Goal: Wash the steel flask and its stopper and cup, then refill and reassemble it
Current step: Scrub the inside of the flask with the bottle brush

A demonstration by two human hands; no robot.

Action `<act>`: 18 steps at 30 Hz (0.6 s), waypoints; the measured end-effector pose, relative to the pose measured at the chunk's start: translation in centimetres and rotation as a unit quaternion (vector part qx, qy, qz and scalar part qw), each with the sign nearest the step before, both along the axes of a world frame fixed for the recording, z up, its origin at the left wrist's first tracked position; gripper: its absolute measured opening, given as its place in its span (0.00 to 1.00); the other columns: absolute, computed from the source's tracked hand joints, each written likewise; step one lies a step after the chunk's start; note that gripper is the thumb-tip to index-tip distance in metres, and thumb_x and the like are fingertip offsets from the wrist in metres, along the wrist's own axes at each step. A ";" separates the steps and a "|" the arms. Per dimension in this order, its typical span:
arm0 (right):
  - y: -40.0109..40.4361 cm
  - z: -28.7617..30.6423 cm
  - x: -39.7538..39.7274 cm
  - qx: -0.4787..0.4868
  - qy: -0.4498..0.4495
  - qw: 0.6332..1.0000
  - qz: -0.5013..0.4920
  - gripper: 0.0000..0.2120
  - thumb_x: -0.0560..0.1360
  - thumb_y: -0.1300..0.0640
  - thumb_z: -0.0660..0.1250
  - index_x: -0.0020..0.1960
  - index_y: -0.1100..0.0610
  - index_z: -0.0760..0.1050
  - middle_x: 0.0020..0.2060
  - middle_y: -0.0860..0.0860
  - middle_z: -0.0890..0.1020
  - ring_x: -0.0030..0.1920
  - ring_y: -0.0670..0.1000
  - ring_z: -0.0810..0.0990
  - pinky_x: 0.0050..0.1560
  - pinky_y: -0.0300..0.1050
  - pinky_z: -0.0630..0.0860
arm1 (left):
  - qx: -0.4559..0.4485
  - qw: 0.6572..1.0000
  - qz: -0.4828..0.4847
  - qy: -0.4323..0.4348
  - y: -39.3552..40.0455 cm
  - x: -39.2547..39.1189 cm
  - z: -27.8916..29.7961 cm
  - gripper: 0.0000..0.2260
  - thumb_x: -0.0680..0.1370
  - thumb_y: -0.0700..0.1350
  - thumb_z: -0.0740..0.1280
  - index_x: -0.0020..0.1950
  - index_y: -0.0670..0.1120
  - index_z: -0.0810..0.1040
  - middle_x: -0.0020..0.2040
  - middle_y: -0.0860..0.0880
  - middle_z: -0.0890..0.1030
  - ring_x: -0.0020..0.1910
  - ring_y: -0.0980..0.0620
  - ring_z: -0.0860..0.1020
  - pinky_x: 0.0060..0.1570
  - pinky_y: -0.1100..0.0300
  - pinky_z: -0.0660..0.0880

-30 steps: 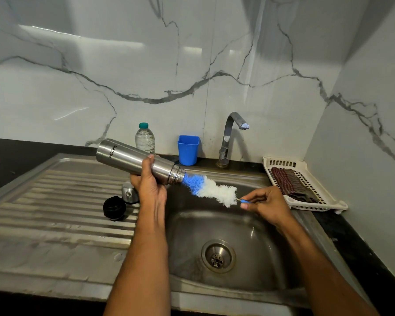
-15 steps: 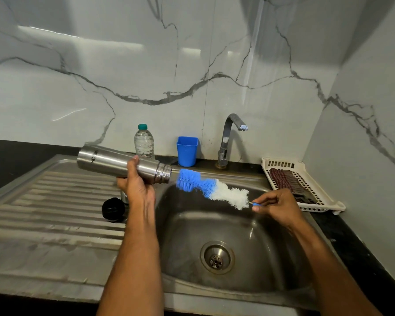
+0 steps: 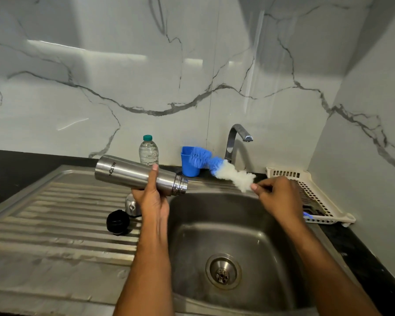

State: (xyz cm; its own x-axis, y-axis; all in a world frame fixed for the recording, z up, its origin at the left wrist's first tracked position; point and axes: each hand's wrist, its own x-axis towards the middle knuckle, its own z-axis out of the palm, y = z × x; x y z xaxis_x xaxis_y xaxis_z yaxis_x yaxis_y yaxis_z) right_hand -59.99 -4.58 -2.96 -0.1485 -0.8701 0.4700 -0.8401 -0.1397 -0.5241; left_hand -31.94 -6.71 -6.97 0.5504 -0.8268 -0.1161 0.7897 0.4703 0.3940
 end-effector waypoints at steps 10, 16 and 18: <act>-3.8 8.9 9.6 -0.087 0.212 0.972 -0.057 0.07 0.78 0.57 0.69 0.54 0.58 0.80 0.49 0.56 0.82 0.46 0.59 0.81 0.39 0.47 0.69 | -0.010 1.000 -0.004 -0.013 -0.7 0.0 -0.4 0.33 0.72 0.36 0.77 0.73 0.53 0.70 0.64 0.48 0.82 0.61 0.48 0.82 0.59 0.43 0.81; -7.2 11.9 12.3 -0.037 0.341 0.937 -0.070 0.07 0.78 0.62 0.66 0.55 0.58 0.77 0.47 0.56 0.81 0.47 0.56 0.80 0.42 0.48 0.70 | 0.021 1.000 -0.010 0.010 -1.4 0.0 -0.4 0.30 0.73 0.36 0.77 0.71 0.52 0.72 0.61 0.48 0.83 0.57 0.48 0.84 0.60 0.39 0.79; -8.3 12.2 12.8 -0.039 0.367 0.927 -0.070 0.06 0.78 0.63 0.65 0.54 0.58 0.77 0.41 0.54 0.76 0.42 0.54 0.76 0.41 0.48 0.70 | 0.029 0.999 -0.010 0.017 -1.5 -0.2 -0.2 0.30 0.72 0.37 0.77 0.71 0.52 0.72 0.61 0.48 0.83 0.56 0.48 0.84 0.56 0.40 0.81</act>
State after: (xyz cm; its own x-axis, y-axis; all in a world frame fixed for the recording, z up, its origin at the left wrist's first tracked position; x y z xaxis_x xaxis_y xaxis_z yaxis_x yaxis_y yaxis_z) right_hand -47.18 -12.85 9.29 0.1284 -0.8253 0.5499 -0.9789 -0.0164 0.2039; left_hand -32.09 -8.25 -7.22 0.5279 -0.8295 -0.1825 0.8128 0.4311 0.3918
